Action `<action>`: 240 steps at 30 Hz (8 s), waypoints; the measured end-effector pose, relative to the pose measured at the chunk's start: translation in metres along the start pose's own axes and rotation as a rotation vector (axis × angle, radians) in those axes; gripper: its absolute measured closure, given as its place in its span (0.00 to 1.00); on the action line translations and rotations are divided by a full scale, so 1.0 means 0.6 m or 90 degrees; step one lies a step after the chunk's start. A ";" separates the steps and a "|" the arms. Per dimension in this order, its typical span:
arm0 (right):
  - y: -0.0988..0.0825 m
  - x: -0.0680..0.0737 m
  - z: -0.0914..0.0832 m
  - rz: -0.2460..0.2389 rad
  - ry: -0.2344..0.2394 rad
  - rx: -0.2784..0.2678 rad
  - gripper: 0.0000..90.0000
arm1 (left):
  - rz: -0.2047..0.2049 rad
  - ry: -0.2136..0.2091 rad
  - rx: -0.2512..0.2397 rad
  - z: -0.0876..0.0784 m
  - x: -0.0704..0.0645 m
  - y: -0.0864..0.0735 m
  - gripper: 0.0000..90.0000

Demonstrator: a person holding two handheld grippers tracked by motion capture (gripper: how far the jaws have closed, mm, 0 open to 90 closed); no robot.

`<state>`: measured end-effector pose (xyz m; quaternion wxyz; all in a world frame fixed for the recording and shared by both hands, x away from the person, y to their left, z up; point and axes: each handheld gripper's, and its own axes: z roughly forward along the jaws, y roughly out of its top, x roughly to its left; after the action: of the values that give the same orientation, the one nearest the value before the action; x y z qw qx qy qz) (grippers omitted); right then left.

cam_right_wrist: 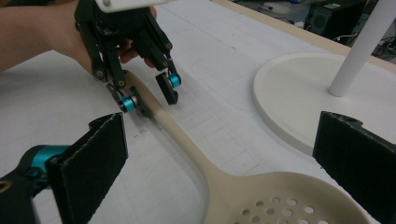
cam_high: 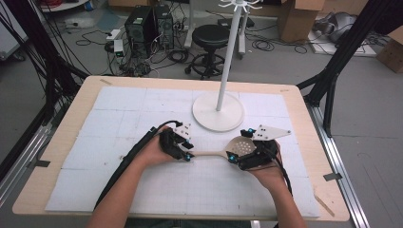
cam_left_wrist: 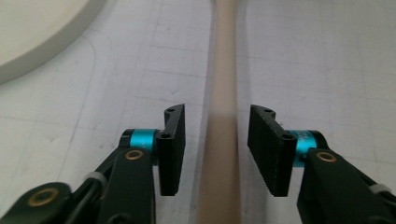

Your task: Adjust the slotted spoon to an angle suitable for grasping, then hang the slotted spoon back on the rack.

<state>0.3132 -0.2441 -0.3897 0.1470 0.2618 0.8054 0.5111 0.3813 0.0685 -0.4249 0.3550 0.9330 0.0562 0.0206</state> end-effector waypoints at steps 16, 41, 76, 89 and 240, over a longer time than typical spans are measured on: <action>0.000 -0.001 -0.014 0.008 -0.006 -0.014 0.02 | -0.125 0.066 -0.225 -0.160 -0.014 -0.113 0.43; 0.007 0.002 -0.007 0.010 -0.004 -0.020 0.02 | -0.174 0.143 -0.334 -0.249 -0.013 -0.181 0.11; 0.005 0.003 -0.007 0.005 -0.004 -0.016 0.02 | -0.177 0.164 -0.331 -0.255 -0.013 -0.190 0.07; 0.019 0.007 0.000 -0.010 -0.006 -0.011 0.02 | -0.190 0.184 -0.335 -0.259 -0.013 -0.203 0.07; 0.164 0.017 0.054 -0.043 0.099 0.080 0.84 | -0.196 0.194 -0.349 -0.272 -0.014 -0.217 0.07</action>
<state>0.3481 -0.1806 -0.3148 0.0848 0.2026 0.8530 0.4733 0.3487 0.2719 -0.3894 0.5791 0.7695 0.2407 0.1207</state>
